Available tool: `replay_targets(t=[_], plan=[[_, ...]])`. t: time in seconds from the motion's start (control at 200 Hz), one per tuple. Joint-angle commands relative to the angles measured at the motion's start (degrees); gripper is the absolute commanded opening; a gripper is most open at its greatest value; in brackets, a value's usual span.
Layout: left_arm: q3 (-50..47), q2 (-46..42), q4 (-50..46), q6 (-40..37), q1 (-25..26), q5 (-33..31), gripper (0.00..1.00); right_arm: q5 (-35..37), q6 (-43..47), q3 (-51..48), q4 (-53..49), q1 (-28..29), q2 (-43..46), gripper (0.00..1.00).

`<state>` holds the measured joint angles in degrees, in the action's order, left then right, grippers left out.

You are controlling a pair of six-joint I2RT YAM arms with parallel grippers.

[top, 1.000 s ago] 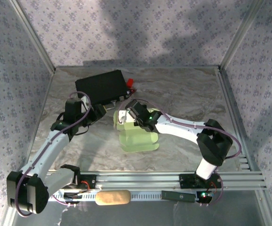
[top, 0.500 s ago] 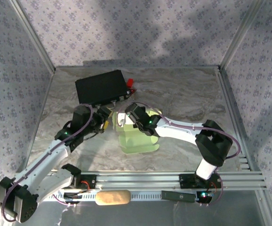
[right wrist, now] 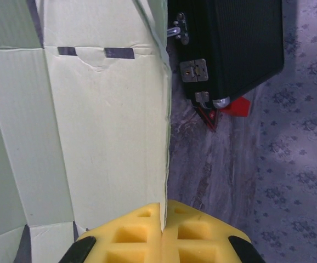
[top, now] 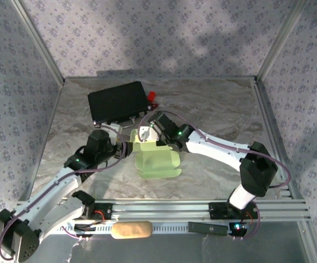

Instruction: Fold the paper box

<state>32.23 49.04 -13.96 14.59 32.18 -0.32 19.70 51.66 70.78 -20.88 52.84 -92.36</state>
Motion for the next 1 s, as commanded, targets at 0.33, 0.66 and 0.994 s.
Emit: replay_targets(t=[0.33,0.66,0.994], plan=[[-1.90,9.87,17.05,-15.43,4.87,-6.34,0.73,-6.15,-2.24,4.07,-8.02,-1.25,-0.16,0.00],[-2.97,13.39,22.11,-17.80,4.78,-5.64,0.33,-7.31,-2.53,4.77,-9.03,-1.96,-0.34,0.00],[-8.17,9.74,28.43,-10.73,5.43,-8.65,0.00,-5.47,-9.92,4.90,-6.39,-1.72,-0.18,0.22]])
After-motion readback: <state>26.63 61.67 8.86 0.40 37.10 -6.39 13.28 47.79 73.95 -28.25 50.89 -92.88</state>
